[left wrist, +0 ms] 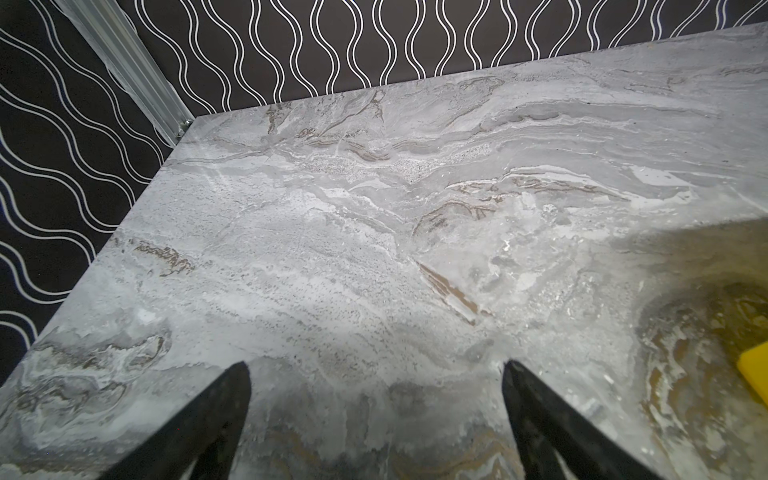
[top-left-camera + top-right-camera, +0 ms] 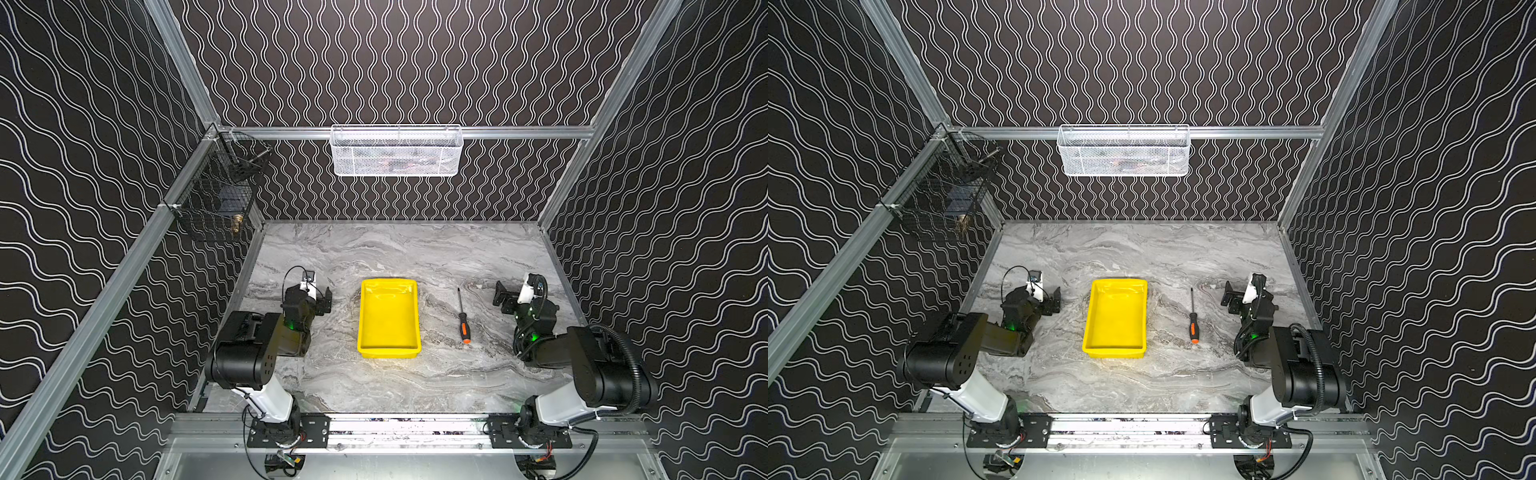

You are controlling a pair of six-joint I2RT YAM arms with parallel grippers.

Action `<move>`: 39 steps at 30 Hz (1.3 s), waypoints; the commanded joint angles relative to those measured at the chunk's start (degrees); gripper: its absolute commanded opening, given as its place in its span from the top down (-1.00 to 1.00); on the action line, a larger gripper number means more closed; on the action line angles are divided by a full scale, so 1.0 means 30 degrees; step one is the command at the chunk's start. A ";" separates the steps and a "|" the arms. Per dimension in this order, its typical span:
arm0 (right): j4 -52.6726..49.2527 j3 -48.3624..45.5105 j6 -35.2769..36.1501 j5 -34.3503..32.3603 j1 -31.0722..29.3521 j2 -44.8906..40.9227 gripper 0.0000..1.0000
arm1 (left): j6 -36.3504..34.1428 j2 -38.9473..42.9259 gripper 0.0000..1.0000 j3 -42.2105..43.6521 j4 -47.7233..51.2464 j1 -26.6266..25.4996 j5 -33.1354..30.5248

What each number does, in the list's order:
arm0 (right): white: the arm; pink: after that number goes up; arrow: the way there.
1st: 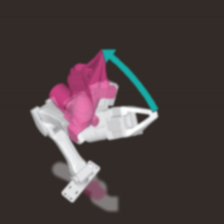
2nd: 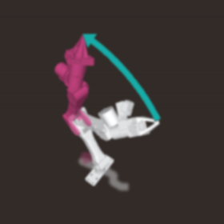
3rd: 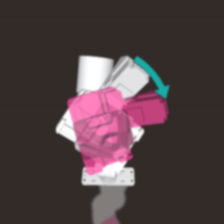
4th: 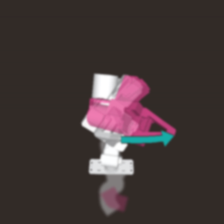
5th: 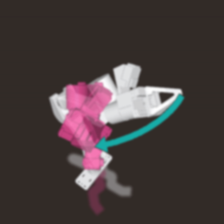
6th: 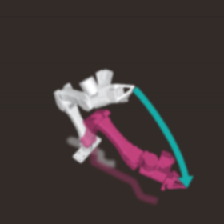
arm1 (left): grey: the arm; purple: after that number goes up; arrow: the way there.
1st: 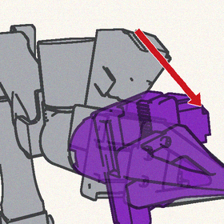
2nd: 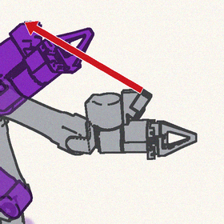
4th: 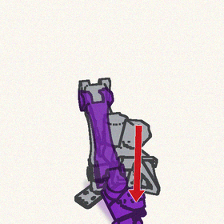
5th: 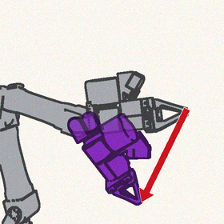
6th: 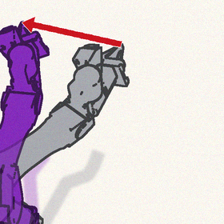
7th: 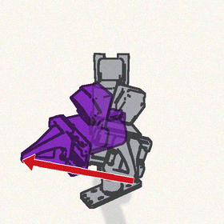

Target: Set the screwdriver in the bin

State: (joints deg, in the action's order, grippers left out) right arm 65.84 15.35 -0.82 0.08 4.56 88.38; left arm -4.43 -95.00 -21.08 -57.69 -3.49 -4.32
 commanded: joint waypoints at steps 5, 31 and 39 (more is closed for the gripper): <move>0.0357 0.0038 -0.0064 0.0162 -0.0025 -0.0017 -0.99 | 0.0172 -0.0001 -0.98 -0.0136 -0.0252 0.0049 0.0029; -1.2405 0.5258 -0.2944 -0.0907 -0.0025 -0.5584 -0.99 | 0.3593 0.7565 -0.98 -0.4407 1.2415 -0.1483 -0.5367; -2.2265 1.1825 -0.5016 0.0679 -0.0082 -0.6237 -0.99 | 0.8774 0.8717 -0.98 -1.2107 2.2934 -0.1588 -0.4568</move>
State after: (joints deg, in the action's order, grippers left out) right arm 14.31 46.59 -12.14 -0.56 4.49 69.89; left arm 14.24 -68.99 -51.68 -6.44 -8.23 -19.33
